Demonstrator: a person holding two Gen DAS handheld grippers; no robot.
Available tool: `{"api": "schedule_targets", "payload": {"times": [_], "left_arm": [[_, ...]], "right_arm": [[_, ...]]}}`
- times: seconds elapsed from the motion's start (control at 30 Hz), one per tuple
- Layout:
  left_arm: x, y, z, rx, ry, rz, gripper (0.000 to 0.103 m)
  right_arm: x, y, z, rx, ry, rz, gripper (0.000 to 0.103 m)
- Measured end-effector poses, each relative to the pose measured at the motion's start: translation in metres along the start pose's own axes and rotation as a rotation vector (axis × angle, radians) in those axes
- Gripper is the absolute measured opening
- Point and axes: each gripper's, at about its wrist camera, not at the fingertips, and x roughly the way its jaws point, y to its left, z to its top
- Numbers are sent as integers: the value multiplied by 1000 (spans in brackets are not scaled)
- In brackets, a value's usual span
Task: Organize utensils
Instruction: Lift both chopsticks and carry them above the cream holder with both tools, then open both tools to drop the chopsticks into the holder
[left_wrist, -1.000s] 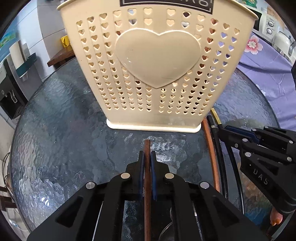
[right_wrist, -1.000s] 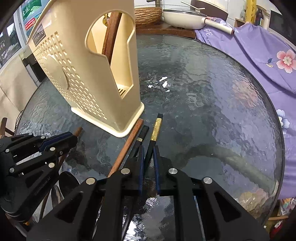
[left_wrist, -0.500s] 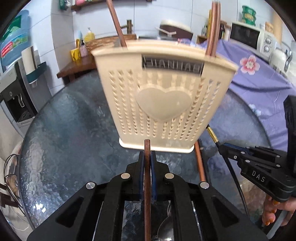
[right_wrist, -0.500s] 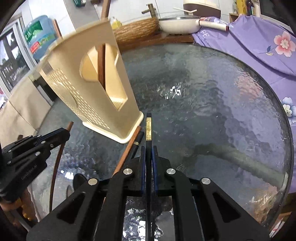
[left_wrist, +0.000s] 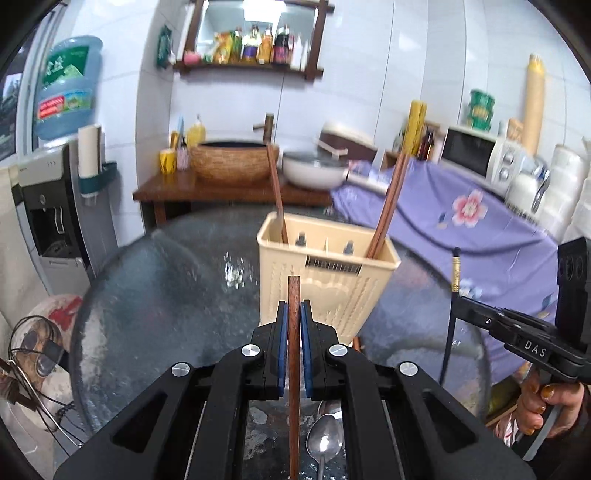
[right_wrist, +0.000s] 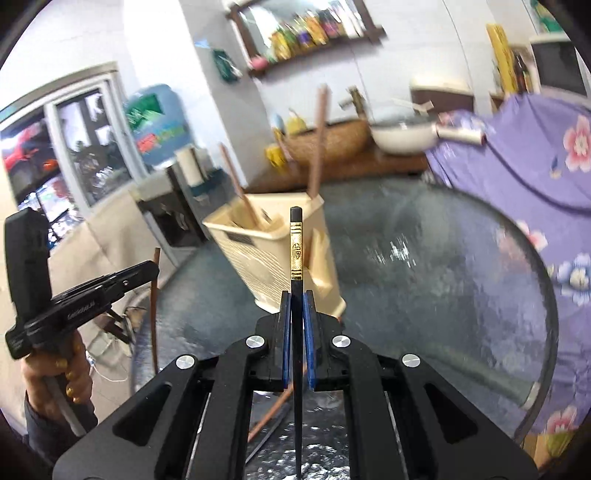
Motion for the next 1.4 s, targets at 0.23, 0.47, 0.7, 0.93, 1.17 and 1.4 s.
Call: {"api": "schedule_targets", "payload": {"times": [0.23,0.47,0.7,0.93,1.17,1.4], "left_arm": [[-31,-3,8,2,-67,-10,7],[-48,-6,23,18,-111,-11,7],[-56,-15,58,50,-162,-19,7],[-61,-25,109,71,-214,-28,7],[-72,-35,167,55,-302,-29,7],[-44,-43,183,50,-330,-4,7]], "right_arm": [[-27,18,12,-46,-49,54,7],[-33,27,30,-78,-64,66,7],[-35,37,63,-111,-87,86,7],[-35,51,108,-143,-125,96,7],[-38,65,165,-167,-206,88,7],[-14,63,182,-180,-259,-5,7]]}}
